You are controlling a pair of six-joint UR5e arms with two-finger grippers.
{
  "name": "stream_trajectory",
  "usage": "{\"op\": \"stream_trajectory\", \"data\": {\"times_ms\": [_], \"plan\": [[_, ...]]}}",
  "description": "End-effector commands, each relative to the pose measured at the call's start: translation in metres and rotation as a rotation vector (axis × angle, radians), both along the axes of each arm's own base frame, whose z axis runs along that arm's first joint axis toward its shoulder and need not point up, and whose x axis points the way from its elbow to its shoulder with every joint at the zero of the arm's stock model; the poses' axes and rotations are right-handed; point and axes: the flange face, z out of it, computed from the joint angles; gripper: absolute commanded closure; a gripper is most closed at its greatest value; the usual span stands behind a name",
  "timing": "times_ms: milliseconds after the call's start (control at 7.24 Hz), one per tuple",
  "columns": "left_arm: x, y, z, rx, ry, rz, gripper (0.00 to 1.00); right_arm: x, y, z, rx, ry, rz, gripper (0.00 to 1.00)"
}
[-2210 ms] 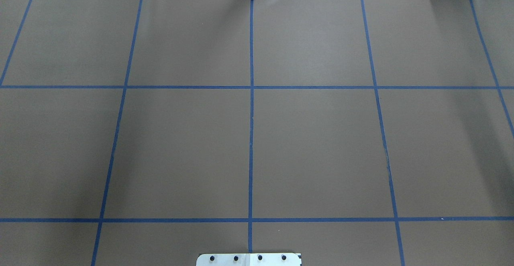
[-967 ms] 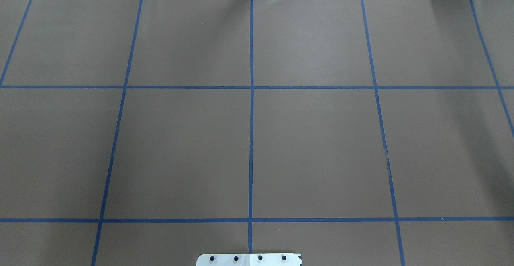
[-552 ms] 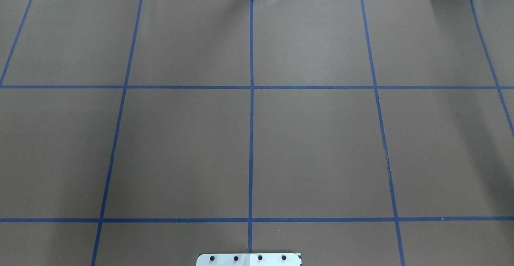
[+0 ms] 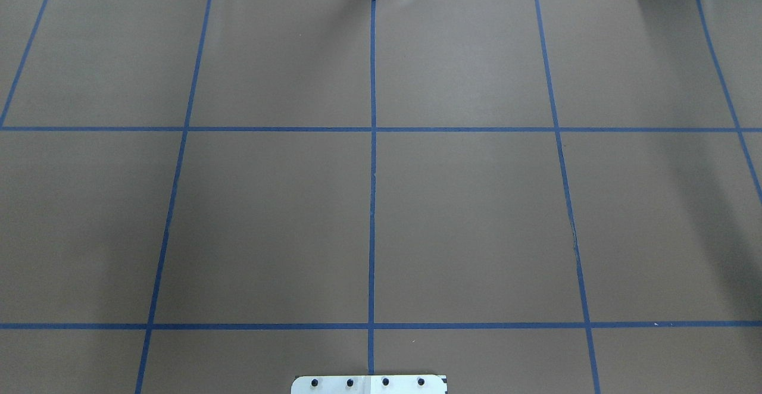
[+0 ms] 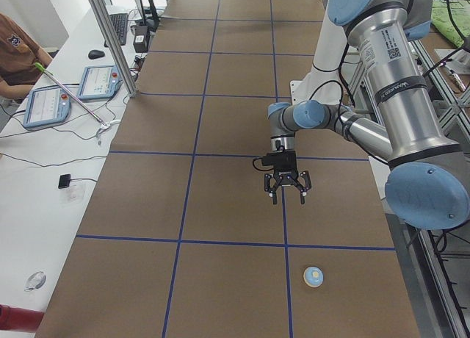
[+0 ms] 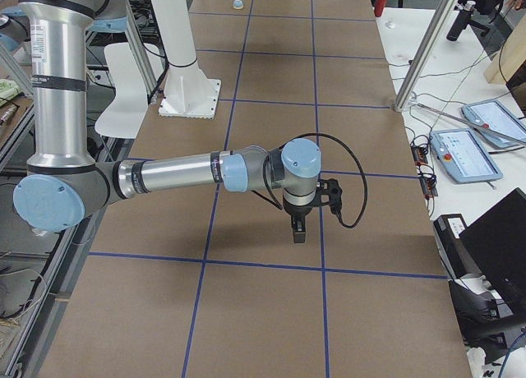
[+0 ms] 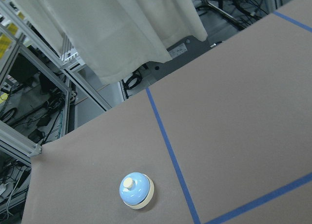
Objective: Place and press bell with both arms
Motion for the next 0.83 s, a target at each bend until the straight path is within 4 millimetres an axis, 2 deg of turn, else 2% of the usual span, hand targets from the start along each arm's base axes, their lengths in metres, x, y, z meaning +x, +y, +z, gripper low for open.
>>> {"op": "stream_trajectory", "data": {"times_ms": [0,138,414,552,691], "plan": [[0.023,0.012,0.071,0.063,-0.115,-0.107,0.0,0.0,0.0,0.0,0.001,-0.001,-0.001,0.0],[0.029,0.019,0.105,0.076,-0.146,-0.146,0.0,-0.001,0.0,0.0,0.0,-0.002,0.0,0.0],[0.033,0.03,0.161,0.098,-0.18,-0.196,0.0,-0.002,0.0,-0.001,-0.001,-0.005,-0.003,0.0],[0.034,0.037,0.173,0.103,-0.206,-0.206,0.0,-0.002,0.0,-0.001,-0.001,-0.005,-0.003,0.0],[0.036,0.043,0.175,0.112,-0.217,-0.229,0.0,-0.002,0.0,-0.001,-0.001,-0.005,-0.003,0.0]]}}
